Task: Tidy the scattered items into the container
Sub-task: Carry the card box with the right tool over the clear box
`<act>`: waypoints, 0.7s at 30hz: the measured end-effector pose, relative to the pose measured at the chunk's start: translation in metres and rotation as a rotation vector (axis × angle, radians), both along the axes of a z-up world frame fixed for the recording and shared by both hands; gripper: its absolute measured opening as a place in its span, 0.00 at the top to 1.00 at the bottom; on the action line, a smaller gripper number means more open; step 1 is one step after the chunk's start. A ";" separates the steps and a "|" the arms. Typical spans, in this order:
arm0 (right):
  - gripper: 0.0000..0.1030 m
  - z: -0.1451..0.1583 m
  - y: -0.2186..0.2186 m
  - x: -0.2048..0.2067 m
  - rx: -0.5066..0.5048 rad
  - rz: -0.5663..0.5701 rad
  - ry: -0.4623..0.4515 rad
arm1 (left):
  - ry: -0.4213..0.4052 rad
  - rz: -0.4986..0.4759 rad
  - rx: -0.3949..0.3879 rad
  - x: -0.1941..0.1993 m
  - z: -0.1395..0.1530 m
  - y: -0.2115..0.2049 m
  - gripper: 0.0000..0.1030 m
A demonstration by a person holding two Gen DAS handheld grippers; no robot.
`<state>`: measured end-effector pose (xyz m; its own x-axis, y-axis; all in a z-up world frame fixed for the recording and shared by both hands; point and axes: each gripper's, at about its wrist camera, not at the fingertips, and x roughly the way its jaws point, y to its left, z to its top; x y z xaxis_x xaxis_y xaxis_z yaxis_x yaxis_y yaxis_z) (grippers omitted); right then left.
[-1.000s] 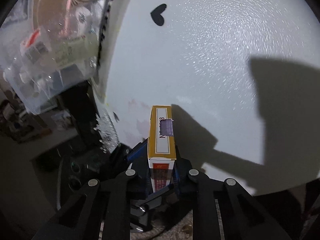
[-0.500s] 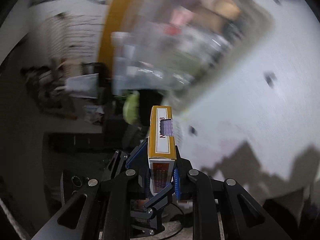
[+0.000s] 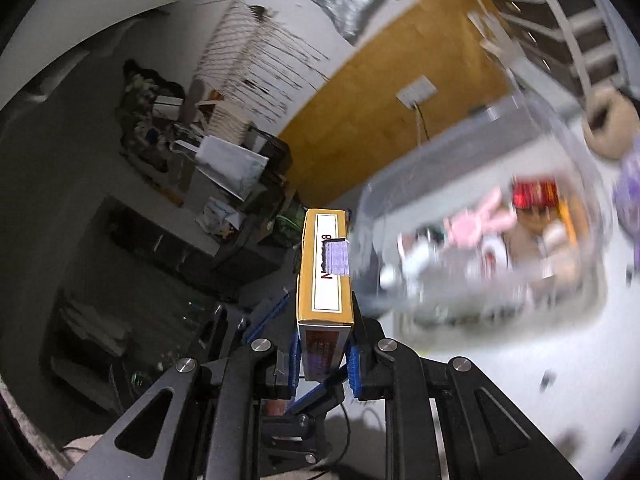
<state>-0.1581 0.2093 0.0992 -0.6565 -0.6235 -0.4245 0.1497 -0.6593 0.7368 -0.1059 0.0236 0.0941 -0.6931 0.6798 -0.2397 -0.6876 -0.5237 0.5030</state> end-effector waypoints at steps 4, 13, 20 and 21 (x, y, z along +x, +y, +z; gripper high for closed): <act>0.81 0.011 0.025 -0.040 -0.004 0.036 0.020 | -0.015 0.084 0.041 -0.045 0.017 0.016 0.50; 0.81 -0.010 0.064 -0.135 0.234 0.062 -0.101 | -0.128 0.281 0.091 -0.090 0.004 0.012 0.44; 0.81 -0.072 0.059 -0.192 0.620 0.146 -0.273 | -0.254 0.451 0.110 -0.093 -0.023 -0.025 0.44; 0.81 -0.082 0.055 -0.199 0.677 0.163 -0.294 | -0.268 0.472 0.111 -0.093 -0.027 -0.031 0.44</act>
